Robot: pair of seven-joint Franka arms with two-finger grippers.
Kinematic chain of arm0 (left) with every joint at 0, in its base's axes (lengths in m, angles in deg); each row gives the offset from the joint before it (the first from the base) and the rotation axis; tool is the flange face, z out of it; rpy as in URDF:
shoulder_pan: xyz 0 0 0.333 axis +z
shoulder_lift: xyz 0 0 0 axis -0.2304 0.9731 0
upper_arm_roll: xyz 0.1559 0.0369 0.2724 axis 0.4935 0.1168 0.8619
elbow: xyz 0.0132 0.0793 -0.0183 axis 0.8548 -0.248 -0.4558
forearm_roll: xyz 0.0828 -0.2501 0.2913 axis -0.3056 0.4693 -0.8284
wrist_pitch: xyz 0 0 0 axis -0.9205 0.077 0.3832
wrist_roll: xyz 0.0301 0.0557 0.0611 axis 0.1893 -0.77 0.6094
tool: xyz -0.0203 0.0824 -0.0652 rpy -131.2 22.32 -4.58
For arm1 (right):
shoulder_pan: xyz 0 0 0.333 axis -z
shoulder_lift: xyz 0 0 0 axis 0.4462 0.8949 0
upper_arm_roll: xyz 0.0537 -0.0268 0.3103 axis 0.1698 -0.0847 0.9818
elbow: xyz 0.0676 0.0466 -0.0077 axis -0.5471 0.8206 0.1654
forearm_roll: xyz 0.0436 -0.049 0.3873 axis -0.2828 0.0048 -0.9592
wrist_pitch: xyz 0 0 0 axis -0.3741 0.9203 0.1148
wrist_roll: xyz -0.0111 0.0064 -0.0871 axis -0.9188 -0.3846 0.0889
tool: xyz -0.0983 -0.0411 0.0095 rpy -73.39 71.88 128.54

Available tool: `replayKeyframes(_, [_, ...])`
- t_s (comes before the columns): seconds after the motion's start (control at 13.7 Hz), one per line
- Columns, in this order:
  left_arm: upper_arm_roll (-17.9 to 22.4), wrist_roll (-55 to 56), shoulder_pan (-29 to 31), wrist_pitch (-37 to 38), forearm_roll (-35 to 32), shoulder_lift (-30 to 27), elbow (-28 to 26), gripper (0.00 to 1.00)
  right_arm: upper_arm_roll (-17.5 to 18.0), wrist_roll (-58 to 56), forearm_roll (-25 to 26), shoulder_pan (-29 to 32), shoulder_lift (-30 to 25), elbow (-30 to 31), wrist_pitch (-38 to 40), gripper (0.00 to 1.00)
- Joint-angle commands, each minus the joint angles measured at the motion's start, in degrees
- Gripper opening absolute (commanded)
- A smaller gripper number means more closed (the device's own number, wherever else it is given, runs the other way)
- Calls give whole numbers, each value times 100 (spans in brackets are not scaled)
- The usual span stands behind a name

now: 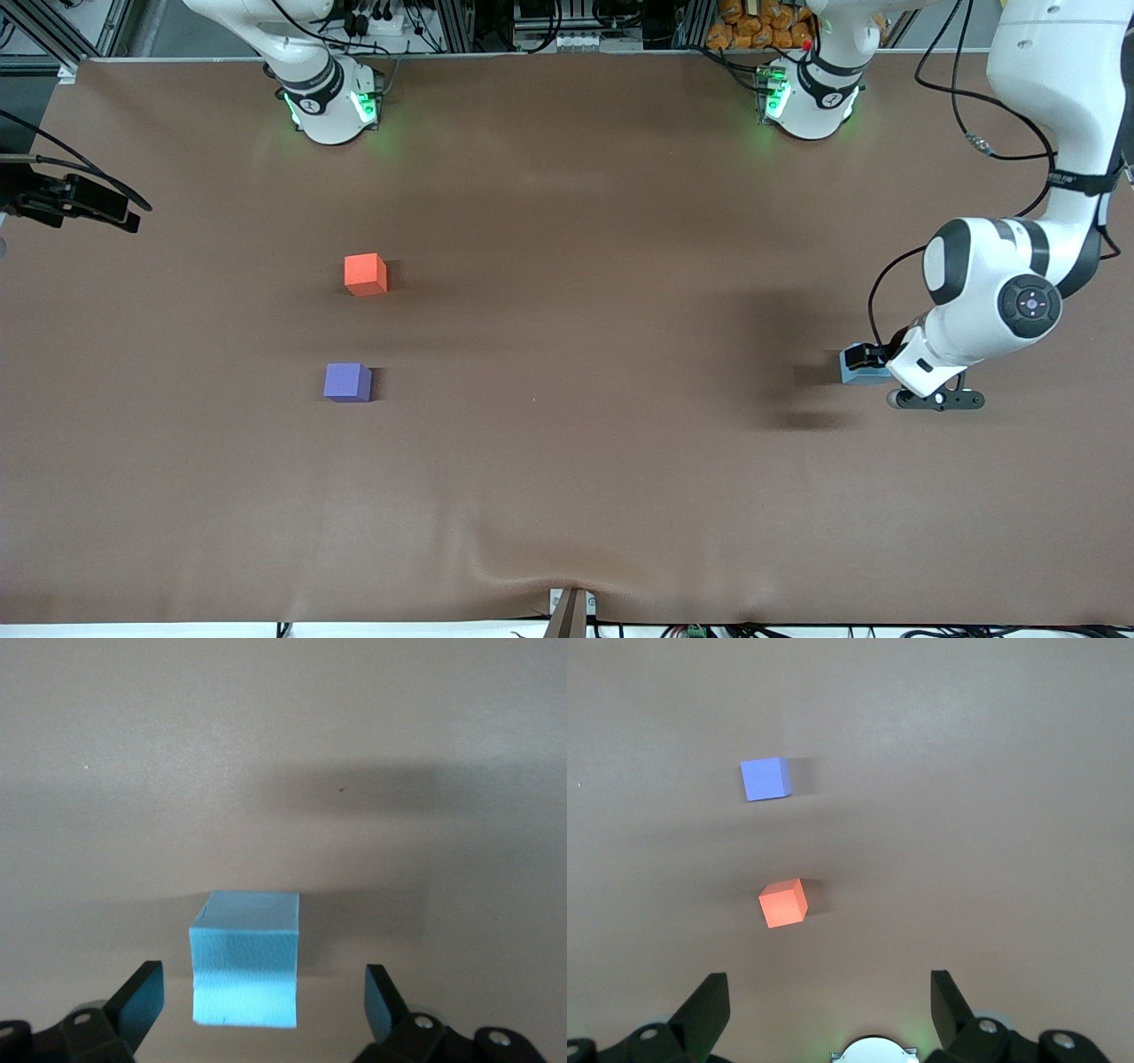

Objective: Place blue block between orange and purple blocks
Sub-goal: 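Lower the left gripper and close it on the light blue cube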

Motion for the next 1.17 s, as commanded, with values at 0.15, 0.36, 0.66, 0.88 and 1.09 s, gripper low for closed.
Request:
replayKeyframes(0.15, [-28, -34, 109, -271, -166, 115, -128, 100, 88, 20, -65, 124, 28, -98, 31, 100])
replayKeyframes(0.36, [-11, -34, 118, -280, -166, 229, -128, 100, 88, 20, -74, 124, 28, -90, -13, 100])
replayKeyframes(0.66, [-2, -34, 232, -280, -166, 282, -189, 100, 88, 20, -74, 133, 28, -90, -13, 100])
replayKeyframes(0.88, [-11, -26, 241, -280, -166, 344, -181, 93, 88, 20, -74, 133, 36, -90, -13, 100])
replayKeyframes(1.09, [-29, -34, 206, -280, -166, 388, -137, 35, 88, 29, -74, 133, 36, -90, -22, 100])
